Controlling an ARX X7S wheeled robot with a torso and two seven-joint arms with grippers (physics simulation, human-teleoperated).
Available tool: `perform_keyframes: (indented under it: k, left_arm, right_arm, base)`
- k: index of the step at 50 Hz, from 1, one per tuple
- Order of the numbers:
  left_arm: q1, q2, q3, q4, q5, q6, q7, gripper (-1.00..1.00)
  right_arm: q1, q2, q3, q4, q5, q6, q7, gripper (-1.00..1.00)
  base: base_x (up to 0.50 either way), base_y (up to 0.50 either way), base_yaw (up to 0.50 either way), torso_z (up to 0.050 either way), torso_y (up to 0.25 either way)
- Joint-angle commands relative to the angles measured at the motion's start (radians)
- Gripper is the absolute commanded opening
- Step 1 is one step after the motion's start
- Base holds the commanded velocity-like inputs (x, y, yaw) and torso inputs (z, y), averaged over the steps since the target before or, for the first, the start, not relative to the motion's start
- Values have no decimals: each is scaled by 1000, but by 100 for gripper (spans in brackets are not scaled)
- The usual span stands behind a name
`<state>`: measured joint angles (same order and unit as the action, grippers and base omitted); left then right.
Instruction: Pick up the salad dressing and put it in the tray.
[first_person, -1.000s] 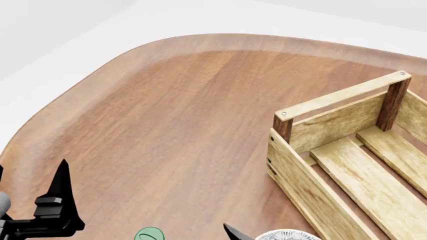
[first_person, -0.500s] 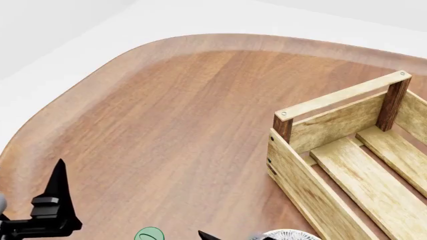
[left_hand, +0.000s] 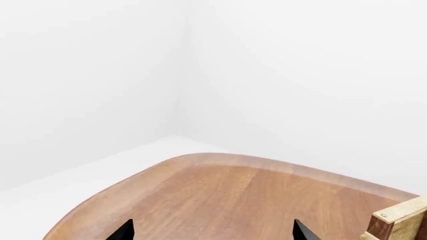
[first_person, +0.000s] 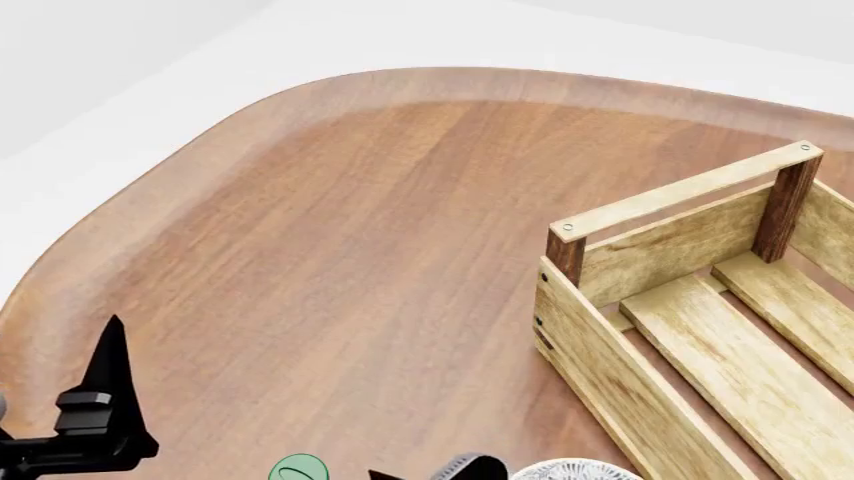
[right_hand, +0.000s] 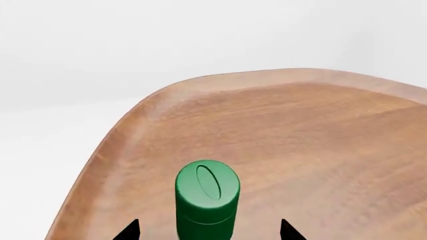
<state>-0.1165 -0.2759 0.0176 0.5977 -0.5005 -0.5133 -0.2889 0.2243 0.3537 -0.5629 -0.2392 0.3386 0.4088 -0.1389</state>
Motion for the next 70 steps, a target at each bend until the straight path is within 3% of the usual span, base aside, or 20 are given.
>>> perform_keyframes:
  k: [1, 41, 57, 58, 70]
  left_arm:
    - [1, -5, 4, 1, -2, 4, -4, 100]
    - [-3, -20, 10, 3, -19, 10, -18, 100]
    - [2, -25, 15, 3, -22, 17, -22, 100]
    - [3, -26, 15, 3, -22, 18, -22, 100]
    - [4, -28, 20, -5, -19, 27, -25, 100]
  right_arm:
    - [49, -27, -24, 100, -18, -1, -16, 100]
    - [182, -100, -83, 319, -48, -17, -67, 100]
    - [216, -143, -86, 456, -67, -109, -72, 100]
    - [218, -148, -82, 468, -68, -116, -65, -100]
    - [208, -132, -71, 427, -51, -107, -56, -100]
  base:
    - [0, 0, 0, 0, 0]
    - [0, 0, 0, 0, 0]
    - [0, 0, 0, 0, 0]
    - [0, 0, 0, 0, 0]
    - [0, 0, 0, 0, 0]
